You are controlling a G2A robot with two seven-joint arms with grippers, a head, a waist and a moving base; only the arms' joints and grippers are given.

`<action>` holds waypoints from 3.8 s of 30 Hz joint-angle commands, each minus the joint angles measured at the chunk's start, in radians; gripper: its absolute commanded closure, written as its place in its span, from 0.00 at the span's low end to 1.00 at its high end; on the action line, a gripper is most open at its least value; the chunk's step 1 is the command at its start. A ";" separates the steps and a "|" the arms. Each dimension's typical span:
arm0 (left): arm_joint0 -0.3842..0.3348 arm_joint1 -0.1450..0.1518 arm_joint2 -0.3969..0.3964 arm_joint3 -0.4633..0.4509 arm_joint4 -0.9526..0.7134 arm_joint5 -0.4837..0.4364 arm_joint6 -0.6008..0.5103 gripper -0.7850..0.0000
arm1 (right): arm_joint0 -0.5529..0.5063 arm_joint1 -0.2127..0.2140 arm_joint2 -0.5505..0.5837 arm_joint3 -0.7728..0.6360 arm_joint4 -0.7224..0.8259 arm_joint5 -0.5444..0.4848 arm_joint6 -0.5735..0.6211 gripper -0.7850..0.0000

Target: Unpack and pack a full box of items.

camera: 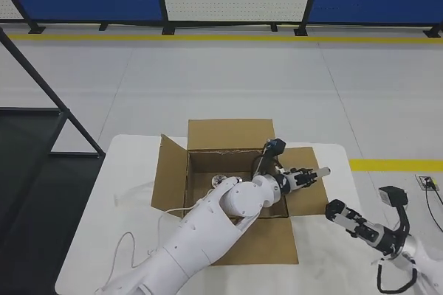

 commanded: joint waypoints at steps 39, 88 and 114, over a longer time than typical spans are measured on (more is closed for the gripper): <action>0.640 0.202 -0.641 -0.849 0.245 0.011 0.039 0.00 | 0.031 0.013 -0.097 -0.065 -0.114 0.131 -0.154 0.00; 0.866 0.271 -0.906 -0.952 0.172 -0.001 0.053 0.00 | 0.217 0.015 -0.351 0.028 -0.374 0.248 -0.142 0.00; 0.983 0.284 -0.927 -1.036 0.076 -0.107 0.135 0.00 | 0.593 -0.081 -0.831 -0.027 -0.789 0.478 -0.241 0.00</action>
